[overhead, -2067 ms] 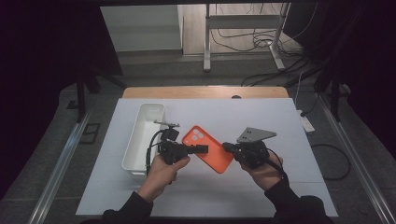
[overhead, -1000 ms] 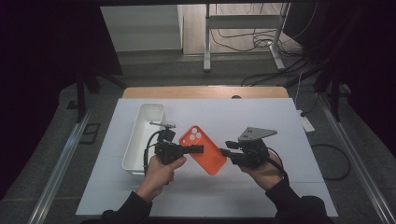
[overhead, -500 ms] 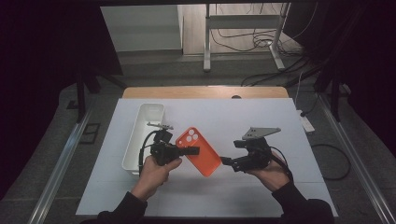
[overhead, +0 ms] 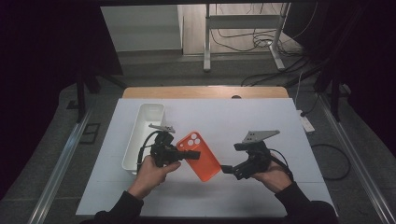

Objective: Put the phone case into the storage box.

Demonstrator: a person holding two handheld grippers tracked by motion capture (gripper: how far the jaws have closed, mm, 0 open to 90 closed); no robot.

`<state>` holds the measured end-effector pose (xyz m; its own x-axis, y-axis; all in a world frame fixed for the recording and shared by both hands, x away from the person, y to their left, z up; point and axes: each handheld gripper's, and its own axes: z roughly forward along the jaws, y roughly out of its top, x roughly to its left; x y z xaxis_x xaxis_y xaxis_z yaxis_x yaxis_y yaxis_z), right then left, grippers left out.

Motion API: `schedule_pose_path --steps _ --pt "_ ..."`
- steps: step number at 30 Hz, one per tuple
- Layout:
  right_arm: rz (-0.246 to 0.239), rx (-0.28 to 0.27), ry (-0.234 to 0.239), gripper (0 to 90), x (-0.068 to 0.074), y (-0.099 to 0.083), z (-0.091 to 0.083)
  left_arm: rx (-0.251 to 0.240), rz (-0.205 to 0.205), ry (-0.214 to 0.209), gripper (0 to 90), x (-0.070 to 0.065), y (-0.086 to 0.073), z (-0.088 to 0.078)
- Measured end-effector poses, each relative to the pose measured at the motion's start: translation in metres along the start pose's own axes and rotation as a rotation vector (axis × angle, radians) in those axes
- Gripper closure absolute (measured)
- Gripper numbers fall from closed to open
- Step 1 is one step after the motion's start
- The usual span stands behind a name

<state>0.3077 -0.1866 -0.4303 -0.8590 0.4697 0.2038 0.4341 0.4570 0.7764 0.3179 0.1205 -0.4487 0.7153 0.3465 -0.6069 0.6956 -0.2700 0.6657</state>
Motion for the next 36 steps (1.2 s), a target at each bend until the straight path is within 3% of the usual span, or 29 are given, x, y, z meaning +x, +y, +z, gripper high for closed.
schedule_pose_path --steps 9,17,21,25,28,32,33,35,36 --pt "-0.020 0.029 0.076 0.0 0.009 0.001 0.013 0.005 0.061 -0.057 83.4 -0.006 0.002 0.004" --pt "-0.015 0.101 0.100 0.8 0.016 0.003 0.023 0.019 0.118 -0.095 83.4 -0.013 0.005 0.009" --pt "-0.020 0.116 0.126 1.1 0.019 0.004 0.028 0.028 0.135 -0.103 83.3 -0.016 0.006 0.011" --pt "-0.034 0.119 0.124 4.8 0.022 0.005 0.029 0.030 0.139 -0.107 83.3 -0.017 0.007 0.013" --pt "-0.034 0.125 0.126 18.7 0.024 0.006 0.029 0.036 0.145 -0.114 83.3 -0.019 0.007 0.013" --pt "-0.023 0.127 0.163 40.5 0.022 0.006 0.027 0.032 0.152 -0.126 83.2 -0.020 0.007 0.014" --pt "-0.023 0.127 0.163 40.5 0.022 0.006 0.027 0.032 0.152 -0.126 83.2 -0.020 0.007 0.014" --pt "-0.013 0.130 0.202 52.0 0.022 0.007 0.026 0.031 0.158 -0.127 83.1 -0.021 0.008 0.014" --pt "-0.013 0.130 0.202 52.0 0.022 0.007 0.026 0.031 0.158 -0.127 83.0 -0.021 0.008 0.014"
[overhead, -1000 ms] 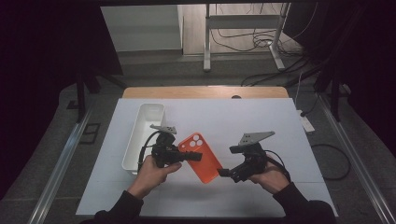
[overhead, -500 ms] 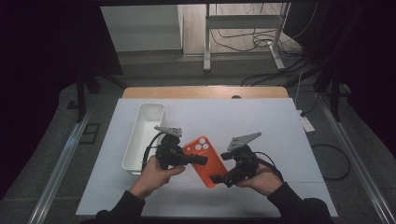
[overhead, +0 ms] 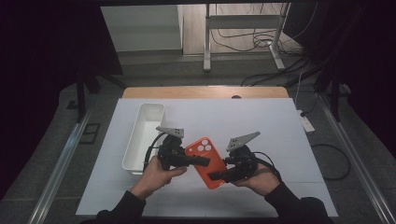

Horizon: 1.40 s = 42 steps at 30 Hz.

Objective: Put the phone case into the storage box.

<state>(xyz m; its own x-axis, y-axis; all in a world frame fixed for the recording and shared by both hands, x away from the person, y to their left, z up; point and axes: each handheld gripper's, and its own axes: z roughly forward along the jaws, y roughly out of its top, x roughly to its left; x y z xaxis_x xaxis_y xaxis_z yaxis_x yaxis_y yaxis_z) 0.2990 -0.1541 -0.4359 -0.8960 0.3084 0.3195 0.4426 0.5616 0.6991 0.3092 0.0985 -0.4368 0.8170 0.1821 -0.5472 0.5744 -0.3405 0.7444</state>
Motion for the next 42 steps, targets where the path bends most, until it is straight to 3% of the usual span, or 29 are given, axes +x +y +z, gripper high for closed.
schedule_pose_path --steps 5,8,10,18,22,32,35,36,42 --pt "-0.007 0.004 0.060 72.0 -0.001 0.000 -0.001 0.003 0.002 -0.005 82.1 0.000 0.000 0.000" --pt "0.000 0.005 0.073 76.1 -0.003 0.000 -0.001 0.000 0.002 -0.017 81.3 0.000 0.001 0.001" --pt "0.005 0.010 0.118 82.5 -0.007 -0.001 -0.003 0.002 0.011 -0.012 77.2 -0.002 0.001 0.001" --pt "-0.011 0.010 0.122 84.4 -0.004 0.001 -0.003 -0.004 0.015 0.007 73.3 -0.003 0.003 0.000" --pt "-0.028 -0.003 0.093 84.5 -0.001 0.002 -0.005 -0.002 0.011 0.054 66.2 -0.005 0.004 -0.002" --pt "-0.028 -0.028 -0.015 84.4 -0.006 0.000 -0.010 0.019 0.028 0.222 49.0 -0.007 0.005 -0.010" --pt "-0.021 -0.040 -0.051 84.4 -0.007 -0.001 -0.012 0.027 0.042 0.285 43.3 -0.008 0.006 -0.012" --pt "-0.021 -0.040 -0.051 84.4 -0.007 -0.001 -0.012 0.027 0.042 0.285 39.3 -0.008 0.006 -0.012" --pt "0.003 -0.063 -0.113 84.3 -0.012 -0.002 -0.018 0.009 0.061 0.389 25.7 -0.011 0.007 -0.016"
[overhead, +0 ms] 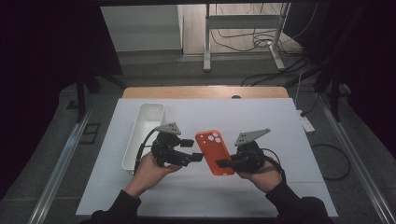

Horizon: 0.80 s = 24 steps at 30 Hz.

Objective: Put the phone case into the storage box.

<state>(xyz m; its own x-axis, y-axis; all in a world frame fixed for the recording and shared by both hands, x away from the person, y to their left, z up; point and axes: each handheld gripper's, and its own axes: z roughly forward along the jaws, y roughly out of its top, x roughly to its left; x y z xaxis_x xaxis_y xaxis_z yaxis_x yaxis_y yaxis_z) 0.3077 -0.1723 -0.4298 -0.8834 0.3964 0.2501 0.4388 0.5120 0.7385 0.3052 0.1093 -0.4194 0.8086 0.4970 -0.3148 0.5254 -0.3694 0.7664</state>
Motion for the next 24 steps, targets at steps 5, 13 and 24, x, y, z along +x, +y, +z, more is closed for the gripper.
schedule_pose_path --steps 5,13,24 --pt "0.003 0.000 -0.043 84.3 -0.0020 -0.0005 -0.0017 0.012 0.002 0.072 10.8 -0.0007 0.0011 -0.0034" --pt "-0.006 -0.001 -0.077 84.3 -0.0010 -0.0004 -0.0011 0.064 0.026 0.150 0.6 -0.0021 0.0007 -0.0028" --pt "-0.043 0.020 -0.109 84.2 0.0058 0.0003 0.0054 0.103 0.039 0.160 0.0 -0.0061 0.0021 0.0020"
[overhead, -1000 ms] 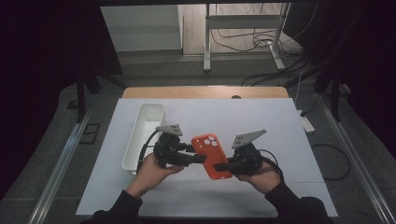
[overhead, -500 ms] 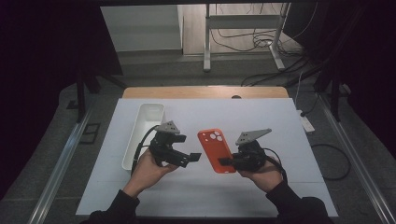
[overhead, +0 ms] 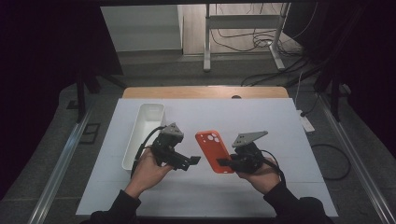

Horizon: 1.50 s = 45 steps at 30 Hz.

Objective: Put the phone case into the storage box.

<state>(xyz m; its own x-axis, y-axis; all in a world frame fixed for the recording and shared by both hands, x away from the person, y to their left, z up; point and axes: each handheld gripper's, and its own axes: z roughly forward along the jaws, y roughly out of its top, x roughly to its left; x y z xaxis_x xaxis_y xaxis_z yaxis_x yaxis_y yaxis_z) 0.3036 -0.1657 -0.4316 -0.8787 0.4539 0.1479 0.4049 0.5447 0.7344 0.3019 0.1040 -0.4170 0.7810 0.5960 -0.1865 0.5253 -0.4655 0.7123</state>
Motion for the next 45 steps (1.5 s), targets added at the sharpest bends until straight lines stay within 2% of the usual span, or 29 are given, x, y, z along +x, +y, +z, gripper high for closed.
schedule_pose_path --steps 4,7,9,12,17,19,23,25,27,33,37,40,45 --pt "-0.010 0.003 0.005 84.3 0.004 0.001 0.003 0.001 -0.016 -0.007 0.2 -0.001 0.001 0.001" --pt "-0.019 0.008 0.008 84.3 0.008 0.002 0.005 0.007 -0.013 -0.006 5.6 -0.002 0.001 0.001" --pt "-0.026 0.011 0.009 84.3 0.010 0.002 0.006 0.007 -0.013 -0.020 13.4 -0.002 0.001 0.000" --pt "-0.034 0.011 0.010 84.3 0.012 0.002 0.007 0.013 -0.020 -0.049 29.8 -0.001 0.001 -0.001" --pt "-0.037 0.011 0.009 84.2 0.014 0.003 0.008 0.021 -0.030 -0.068 49.1 0.000 0.000 -0.001" --pt "-0.037 0.009 0.010 84.2 0.014 0.003 0.008 0.016 -0.035 -0.069 54.1 0.000 0.000 -0.001" --pt "-0.043 0.005 0.000 84.3 0.016 0.003 0.008 0.010 -0.042 -0.110 68.1 0.001 -0.001 -0.001" --pt "-0.043 0.004 -0.002 84.3 0.016 0.003 0.008 0.007 -0.037 -0.120 69.9 0.001 -0.001 -0.001" --pt "-0.044 0.004 -0.003 84.3 0.016 0.003 0.008 0.003 -0.033 -0.129 76.4 0.001 -0.001 -0.002" --pt "-0.043 -0.001 -0.011 84.3 0.016 0.003 0.007 -0.002 -0.050 -0.151 84.8 0.005 -0.002 -0.003" --pt "-0.047 0.001 -0.011 84.2 0.016 0.003 0.008 0.009 -0.084 -0.175 87.0 0.008 -0.003 -0.004" --pt "-0.048 0.006 -0.011 84.2 0.016 0.003 0.009 0.013 -0.102 -0.177 88.4 0.007 -0.002 -0.004" --pt "-0.050 0.015 -0.017 83.3 0.016 0.002 0.011 0.001 -0.146 -0.192 89.2 0.008 -0.001 -0.005"
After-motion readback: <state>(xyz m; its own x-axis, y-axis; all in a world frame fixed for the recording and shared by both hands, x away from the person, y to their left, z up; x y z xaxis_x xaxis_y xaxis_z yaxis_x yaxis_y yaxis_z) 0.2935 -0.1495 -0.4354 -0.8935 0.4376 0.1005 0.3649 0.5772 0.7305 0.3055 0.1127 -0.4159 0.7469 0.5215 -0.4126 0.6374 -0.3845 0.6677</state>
